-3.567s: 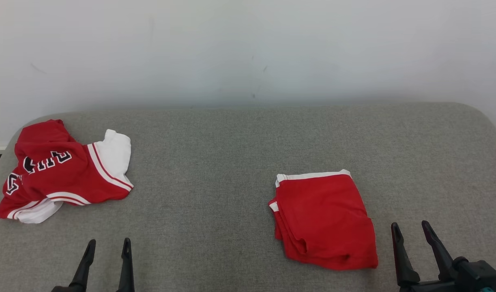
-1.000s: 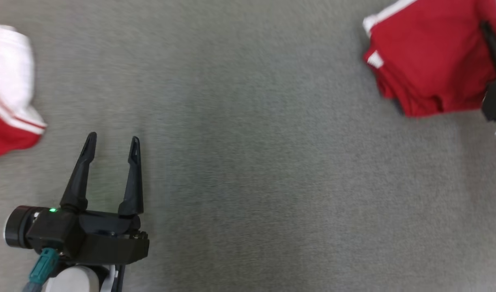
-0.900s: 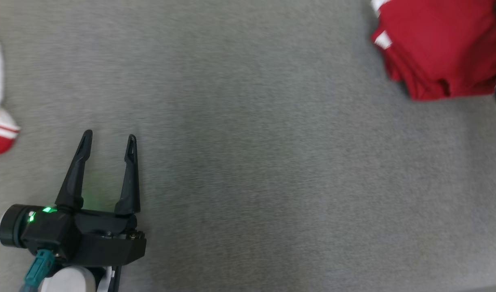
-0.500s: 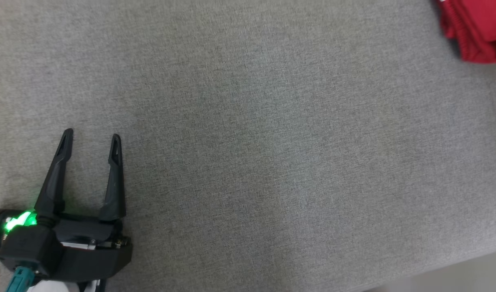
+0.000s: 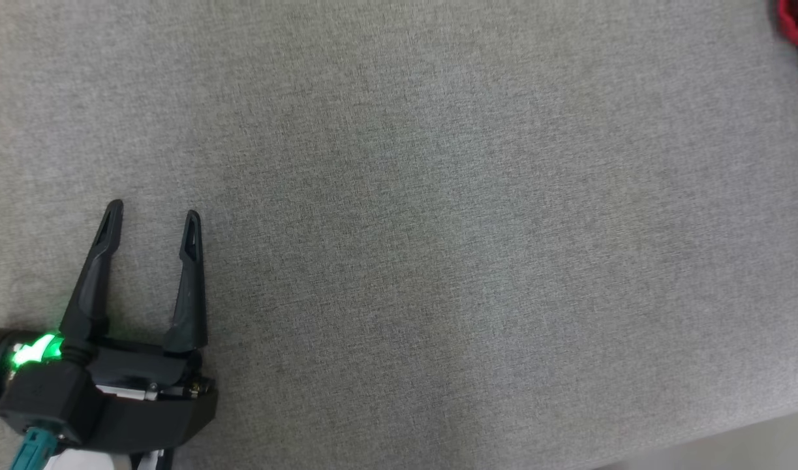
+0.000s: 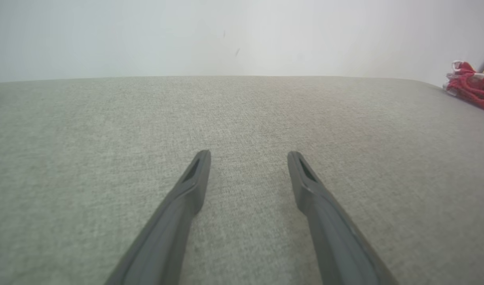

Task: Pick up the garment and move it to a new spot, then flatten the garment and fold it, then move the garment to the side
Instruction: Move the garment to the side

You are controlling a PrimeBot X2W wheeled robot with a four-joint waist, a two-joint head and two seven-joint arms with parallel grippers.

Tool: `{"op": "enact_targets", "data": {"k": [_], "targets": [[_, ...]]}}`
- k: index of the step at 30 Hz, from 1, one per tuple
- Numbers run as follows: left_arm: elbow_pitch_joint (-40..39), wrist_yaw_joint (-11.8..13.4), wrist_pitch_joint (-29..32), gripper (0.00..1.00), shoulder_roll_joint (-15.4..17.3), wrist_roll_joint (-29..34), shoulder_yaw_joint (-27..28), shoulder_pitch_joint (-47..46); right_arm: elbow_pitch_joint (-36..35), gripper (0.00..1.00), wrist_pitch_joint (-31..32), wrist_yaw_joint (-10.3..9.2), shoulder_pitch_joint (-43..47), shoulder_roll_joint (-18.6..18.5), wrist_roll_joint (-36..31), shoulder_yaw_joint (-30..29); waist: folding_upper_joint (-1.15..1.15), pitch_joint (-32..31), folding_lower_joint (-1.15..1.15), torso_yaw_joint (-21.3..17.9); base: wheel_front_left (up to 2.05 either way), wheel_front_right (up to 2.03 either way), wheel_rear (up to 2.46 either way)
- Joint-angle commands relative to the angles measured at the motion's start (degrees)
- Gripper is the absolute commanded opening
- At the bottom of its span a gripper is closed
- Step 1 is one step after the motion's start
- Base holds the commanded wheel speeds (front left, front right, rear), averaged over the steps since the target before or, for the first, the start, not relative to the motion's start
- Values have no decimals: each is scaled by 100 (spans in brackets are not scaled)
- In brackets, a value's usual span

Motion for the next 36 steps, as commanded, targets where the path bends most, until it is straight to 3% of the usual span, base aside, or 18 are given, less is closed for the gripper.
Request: {"op": "enact_targets", "data": {"k": [1, 8, 12, 22, 25, 36], "targets": [[412, 15, 82, 100, -16, -57, 38, 11, 79, 100, -150, -14, -1, 96, -15, -30, 1, -144, 1, 21, 0, 0, 0], [593, 66, 65, 100, -124, -191, 154, 255, 11, 100, -591, -14, 367, 526, 90, -306, 1, -884, 1, 160, 0, 0, 0], [640, 69, 46, 100, -193, -222, 262, 375, -559, 100, -630, -14, 832, 736, 89, -646, 1, -1455, 1, 311, 0, 0, 0], [993, 72, 44, 100, -304, -351, 483, 964, -2334, 100, -632, -13, 3032, 1474, -380, -2030, 1, -2612, 1, 638, 0, 0, 0], [1145, 50, 44, 100, -327, -360, 564, 1179, -3056, 100, -633, -14, 4059, 1919, -664, -2501, 1, -3004, 1, 773, 0, 0, 0], [1389, 22, 45, 100, -351, -339, 669, 1615, -4071, 100, -633, -14, 6010, 2644, -938, -2971, 1, -3771, 1, 996, 0, 0, 0]]}}
